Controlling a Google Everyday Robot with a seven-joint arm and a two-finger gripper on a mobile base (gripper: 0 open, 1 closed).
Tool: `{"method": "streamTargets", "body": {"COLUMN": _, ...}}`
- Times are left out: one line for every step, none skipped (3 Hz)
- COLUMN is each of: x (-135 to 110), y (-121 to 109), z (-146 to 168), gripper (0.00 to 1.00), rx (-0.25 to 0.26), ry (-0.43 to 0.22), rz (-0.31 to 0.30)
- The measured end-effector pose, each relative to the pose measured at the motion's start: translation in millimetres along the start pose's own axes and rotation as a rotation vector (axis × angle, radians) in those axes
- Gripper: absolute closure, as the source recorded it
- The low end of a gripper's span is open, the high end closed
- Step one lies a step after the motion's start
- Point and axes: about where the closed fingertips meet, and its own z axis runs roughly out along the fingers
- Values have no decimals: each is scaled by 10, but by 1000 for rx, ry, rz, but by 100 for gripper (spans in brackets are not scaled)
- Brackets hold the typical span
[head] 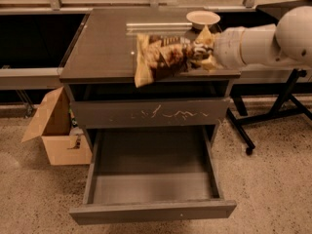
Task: Pick brown chip bag from middle drawer and place on counter
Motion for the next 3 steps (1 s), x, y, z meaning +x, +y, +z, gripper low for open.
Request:
{"method": "streamTargets", "body": {"x": -267, "y": -569, "z": 57, "gripper": 100, "rx": 71, "ry": -76, "rz": -85}}
{"method": "streamTargets", "body": {"x": -321, "y": -732, "z": -30, "gripper": 100, "rx": 104, "ry": -81, "rz": -96}}
{"method": "streamTargets", "body": {"x": -303, "y": -756, "z": 0, "gripper": 100, "rx": 107, "ry": -78, "rz": -93}}
